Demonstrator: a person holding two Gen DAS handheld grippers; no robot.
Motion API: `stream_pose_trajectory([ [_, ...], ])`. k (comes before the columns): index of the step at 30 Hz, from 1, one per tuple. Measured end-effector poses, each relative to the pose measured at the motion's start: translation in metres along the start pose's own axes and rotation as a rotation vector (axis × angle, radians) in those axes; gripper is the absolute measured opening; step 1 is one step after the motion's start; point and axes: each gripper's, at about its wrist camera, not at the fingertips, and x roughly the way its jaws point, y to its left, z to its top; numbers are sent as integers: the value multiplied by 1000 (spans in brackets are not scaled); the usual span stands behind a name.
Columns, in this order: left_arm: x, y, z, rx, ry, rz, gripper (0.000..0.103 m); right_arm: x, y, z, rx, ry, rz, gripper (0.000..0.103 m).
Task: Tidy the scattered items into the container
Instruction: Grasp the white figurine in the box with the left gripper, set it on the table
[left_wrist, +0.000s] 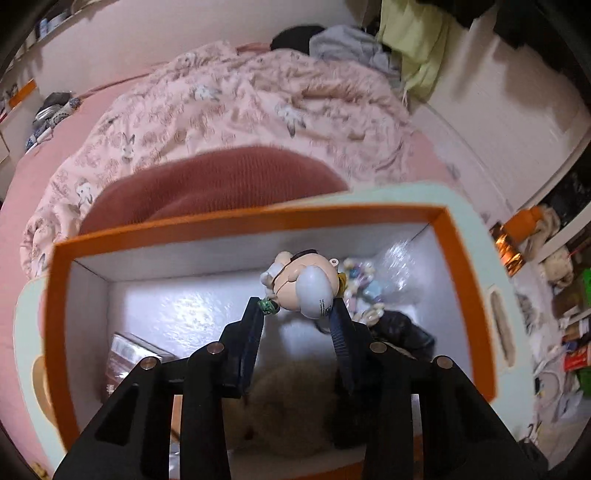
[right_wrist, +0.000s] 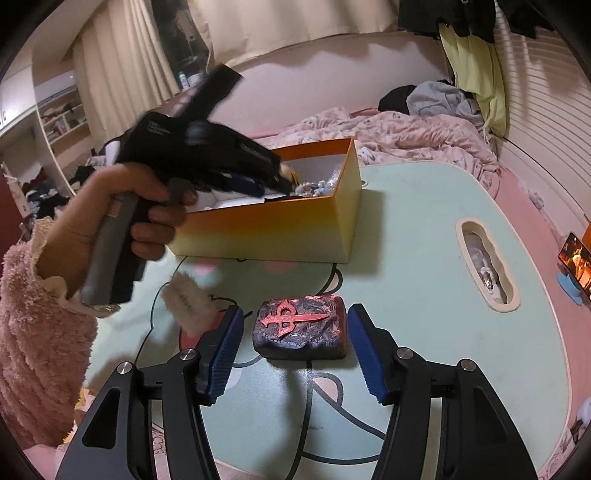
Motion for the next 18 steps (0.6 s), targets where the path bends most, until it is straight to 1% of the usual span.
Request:
stream_pose_trajectory([
  [3,-26,4,1,-19,-57,-49,38,0,0,0,-1,-2,-1,58],
  [5,-54,8,-3,-34,-110,-112,38,0,0,-1,-2,-1,0,58],
  [6,-61,9,-3,-37,-126,-129,38,0,1,-1,-1,-1,0,58],
  [8,-85,8,-11,-36,-173,-170,38,0,1,-1,-1,-1,0,58],
  [9,-99,8,-20,-30,-201,-193,38,0,1,-1,-2,-1,0,58],
  [11,-114,5,-35,-18,-225,-214,38,0,2,-2,-3,-1,-1,58],
  [14,-123,0,-74,9,-227,-223,38,0,2,-2,-3,-1,-1,59],
  [18,-103,-5,-111,31,-162,-246,38,0,1,-1,-3,6,1,59],
])
